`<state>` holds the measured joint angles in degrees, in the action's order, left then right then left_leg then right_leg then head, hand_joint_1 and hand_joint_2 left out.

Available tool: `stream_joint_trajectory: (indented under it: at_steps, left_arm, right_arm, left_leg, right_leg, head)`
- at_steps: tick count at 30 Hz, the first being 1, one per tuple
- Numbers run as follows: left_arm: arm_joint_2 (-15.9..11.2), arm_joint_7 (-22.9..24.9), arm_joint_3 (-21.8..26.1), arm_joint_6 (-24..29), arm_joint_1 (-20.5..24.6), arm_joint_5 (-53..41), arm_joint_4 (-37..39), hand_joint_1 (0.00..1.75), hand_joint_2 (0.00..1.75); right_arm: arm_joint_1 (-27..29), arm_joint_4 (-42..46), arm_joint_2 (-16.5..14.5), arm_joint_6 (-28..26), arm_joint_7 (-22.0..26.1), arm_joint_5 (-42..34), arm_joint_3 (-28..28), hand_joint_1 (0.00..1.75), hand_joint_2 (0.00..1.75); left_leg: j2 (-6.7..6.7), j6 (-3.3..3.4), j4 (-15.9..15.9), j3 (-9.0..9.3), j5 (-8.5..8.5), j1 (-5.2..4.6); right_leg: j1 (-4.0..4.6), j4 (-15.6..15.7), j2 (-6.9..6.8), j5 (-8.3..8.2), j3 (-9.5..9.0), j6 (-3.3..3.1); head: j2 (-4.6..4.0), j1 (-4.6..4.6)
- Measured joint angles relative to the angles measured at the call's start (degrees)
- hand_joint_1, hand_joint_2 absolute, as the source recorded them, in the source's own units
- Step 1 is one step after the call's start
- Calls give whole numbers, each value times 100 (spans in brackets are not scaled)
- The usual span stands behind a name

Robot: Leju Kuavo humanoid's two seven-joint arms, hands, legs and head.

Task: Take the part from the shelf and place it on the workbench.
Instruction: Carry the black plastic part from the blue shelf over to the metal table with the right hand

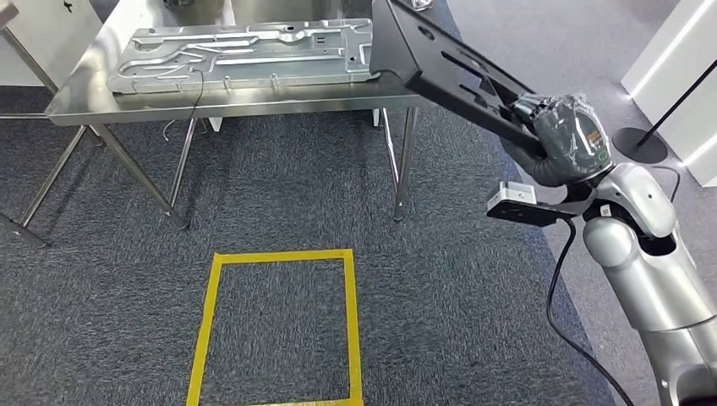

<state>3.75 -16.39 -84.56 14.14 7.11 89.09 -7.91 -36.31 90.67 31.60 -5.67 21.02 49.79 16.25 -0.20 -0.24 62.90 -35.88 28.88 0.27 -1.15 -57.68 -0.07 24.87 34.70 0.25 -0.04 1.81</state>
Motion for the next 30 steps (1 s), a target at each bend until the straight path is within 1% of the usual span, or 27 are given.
stream_joint_trajectory:
  at_steps: [2,3,4,5,6,7,8,9,10,12,13,14,15,16,17,18,19,20,21,22,23,24,25,26,28,29,30]
  left_arm:
    - [-5,6,0,-2,-4,0,0,0,175]
    - [-8,8,0,-3,-7,0,0,0,175]
    - [-9,9,0,-4,-9,0,0,0,175]
    - [-10,10,0,-5,-10,0,0,0,175]
    - [-11,10,0,-6,-10,0,0,0,175]
    - [-16,10,0,-7,-8,0,0,0,175]
    - [-23,10,0,-7,-7,0,0,0,175]
    - [-30,10,0,-7,-4,0,0,0,175]
    - [-36,10,0,-7,-3,0,0,0,175]
    - [-38,9,1,-8,-6,0,0,0,175]
    - [-39,6,1,-10,-6,0,0,0,175]
    - [-40,2,1,-11,-2,0,0,0,175]
    - [-41,-4,1,-14,3,0,0,0,175]
    - [-43,-11,2,-16,7,0,0,0,175]
    - [-43,-19,2,-20,7,0,0,0,175]
    - [-43,-27,2,-24,3,0,0,0,175]
    - [-43,-36,2,-31,-3,0,0,0,175]
    - [-43,-42,2,-38,-9,0,0,0,175]
    - [-43,-46,2,-47,-14,0,0,0,175]
    - [-42,-50,2,-59,-17,0,0,0,175]
    - [-42,-55,2,-69,-15,0,0,0,175]
    - [-43,-59,2,-80,-12,0,0,0,175]
    - [-43,-62,2,-87,-11,0,0,0,175]
    - [-43,-64,2,-92,-10,0,0,0,175]
    - [-43,-73,2,-91,-1,0,0,0,175]
    - [-43,-83,2,-88,8,0,0,0,175]
    - [-43,-93,2,-85,16,0,0,0,175]
  right_arm:
    - [-76,-21,10,41,-1,-21,60,155,175]
    - [-96,-34,14,56,0,-25,95,155,175]
    - [-110,-47,20,66,0,-26,130,155,175]
    - [-124,-57,30,69,1,-26,162,155,175]
    - [-141,-62,42,69,1,-26,191,155,175]
    - [-162,-64,55,69,1,-26,214,155,175]
    - [-187,-67,67,69,1,-26,232,155,175]
    - [-208,-71,77,69,1,-27,247,155,175]
    - [-224,-76,87,69,1,-25,265,155,175]
    - [-249,-86,118,69,-3,-6,310,155,175]
    - [-267,-88,140,71,-8,9,332,155,175]
    - [-301,-91,166,74,-16,25,354,155,175]
    - [-340,-97,191,78,-25,40,373,155,175]
    - [-376,-104,211,82,-33,53,393,155,175]
    - [-401,-114,229,82,-39,75,415,155,175]
    - [-409,-128,244,76,-46,116,441,155,175]
    - [-409,-143,256,65,-59,180,473,155,175]
    - [-408,-157,268,45,-78,271,508,155,175]
    - [-411,-170,280,15,-106,381,544,155,175]
    - [-417,-180,292,-19,-132,490,576,155,175]
    - [-434,-190,303,-53,-155,596,609,155,175]
    - [-456,-201,311,-77,-175,688,641,155,175]
    - [-476,-215,317,-92,-191,762,670,155,175]
    - [-495,-233,322,-98,-203,822,699,155,175]
    - [-540,-281,342,-102,-211,896,749,155,175]
    - [-580,-314,352,-107,-207,916,772,155,175]
    - [-627,-347,360,-113,-203,925,792,155,175]
  left_leg:
    - [2,-17,793,-372,360,4]
    - [2,-17,1114,-534,458,4]
    - [3,-8,1237,-605,444,3]
    - [2,12,1115,-558,317,1]
    - [1,43,786,-407,113,-2]
    - [-1,85,349,-203,-82,-12]
    - [-1,118,-36,-17,-225,-23]
    - [0,144,-294,107,-300,-35]
    - [0,164,-414,161,-310,-50]
    - [2,202,-455,175,-322,-59]
    - [2,230,-489,190,-337,-53]
    - [3,258,-525,206,-352,-42]
    - [5,279,-557,223,-365,-28]
    - [5,290,-568,229,-363,-24]
    - [7,297,-569,231,-354,-23]
    - [7,299,-568,239,-341,-22]
    - [7,296,-567,255,-323,-20]
    - [6,288,-566,282,-301,-15]
    - [5,274,-564,319,-273,-9]
    - [4,253,-561,364,-238,-3]
    - [2,223,-557,400,-198,-7]
    - [3,188,-555,427,-160,-11]
    - [6,151,-557,446,-124,-16]
    - [12,114,-565,460,-94,-18]
    - [34,46,-562,516,-25,-8]
    - [41,18,-460,500,20,-3]
    - [44,-7,-226,399,97,0]
  right_leg:
    - [22,-1,3,6,-2,-40]
    - [36,-3,6,9,-5,-46]
    - [50,-6,10,11,-9,-50]
    - [63,-10,14,15,-16,-52]
    - [76,-15,18,20,-26,-53]
    - [85,-18,21,27,-35,-50]
    - [101,-25,25,33,-36,-37]
    - [107,-29,28,35,-32,-17]
    - [108,-30,29,35,-25,12]
    - [97,-18,30,33,-19,82]
    - [90,-39,27,56,-14,115]
    - [85,-139,24,125,30,143]
    - [80,-354,21,248,131,168]
    - [68,-694,19,415,297,188]
    - [57,-1098,19,580,507,209]
    - [43,-1446,19,681,697,231]
    - [25,-1628,18,679,811,251]
    - [6,-1577,14,561,809,268]
    - [-14,-1295,8,356,688,281]
    - [-32,-863,-8,123,488,290]
    - [-27,-458,-27,-14,286,289]
    - [-18,-164,-36,-83,140,263]
    - [0,-8,-40,-75,59,227]
    - [26,16,-30,-14,35,179]
    - [22,31,2,37,-22,89]
    - [12,43,11,75,-85,44]
    - [-2,56,14,120,-162,4]
  head:
    - [0,0]
    - [0,0]
    - [0,0]
    - [0,0]
    - [0,0]
    - [0,-1]
    - [0,-1]
    - [0,-1]
    - [0,-1]
    - [0,0]
    - [0,-1]
    - [0,-1]
    - [0,-2]
    - [0,-2]
    - [0,-2]
    - [0,-2]
    - [0,-1]
    - [0,-2]
    - [0,-1]
    - [0,-1]
    - [0,-2]
    - [0,-1]
    - [0,-1]
    - [0,-1]
    - [0,-1]
    - [0,-1]
    - [0,1]
